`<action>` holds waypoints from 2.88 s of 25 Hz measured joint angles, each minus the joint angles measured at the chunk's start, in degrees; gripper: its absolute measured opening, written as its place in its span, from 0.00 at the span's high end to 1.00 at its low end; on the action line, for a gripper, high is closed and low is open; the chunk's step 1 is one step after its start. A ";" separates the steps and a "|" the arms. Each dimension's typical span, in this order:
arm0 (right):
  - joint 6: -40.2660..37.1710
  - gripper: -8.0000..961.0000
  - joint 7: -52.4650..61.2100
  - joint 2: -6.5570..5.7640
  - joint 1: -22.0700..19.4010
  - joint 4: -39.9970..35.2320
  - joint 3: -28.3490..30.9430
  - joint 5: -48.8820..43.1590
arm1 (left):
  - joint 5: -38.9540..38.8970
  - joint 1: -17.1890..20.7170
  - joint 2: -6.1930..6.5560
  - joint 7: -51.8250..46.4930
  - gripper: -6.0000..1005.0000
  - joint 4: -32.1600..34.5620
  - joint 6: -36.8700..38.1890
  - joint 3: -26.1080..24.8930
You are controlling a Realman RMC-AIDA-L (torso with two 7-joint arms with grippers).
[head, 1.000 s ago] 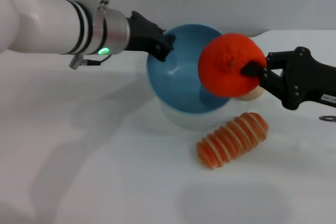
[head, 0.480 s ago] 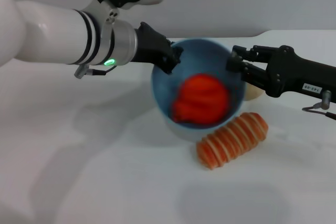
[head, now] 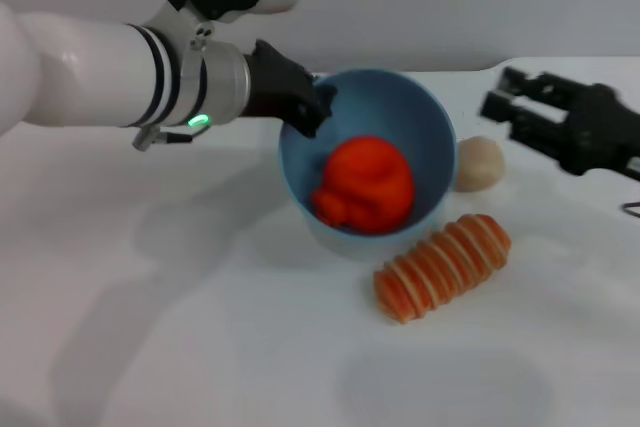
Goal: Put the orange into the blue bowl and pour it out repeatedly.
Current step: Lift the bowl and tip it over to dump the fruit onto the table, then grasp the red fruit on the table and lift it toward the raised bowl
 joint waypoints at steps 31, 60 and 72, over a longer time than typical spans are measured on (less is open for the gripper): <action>1.73 0.23 -2.72 0.09 -8.49 3.86 17.74 -0.29 | 25.33 23.29 -0.60 44.04 0.99 -0.83 -65.03 33.25; -2.59 0.23 17.57 -0.05 -3.87 -3.01 12.95 -20.33 | -4.16 2.28 0.04 0.17 1.00 4.19 10.74 -11.39; -2.62 0.23 29.32 0.30 7.06 0.89 -5.45 -31.12 | 2.90 -2.92 -0.23 -4.90 0.99 -1.13 9.01 -10.58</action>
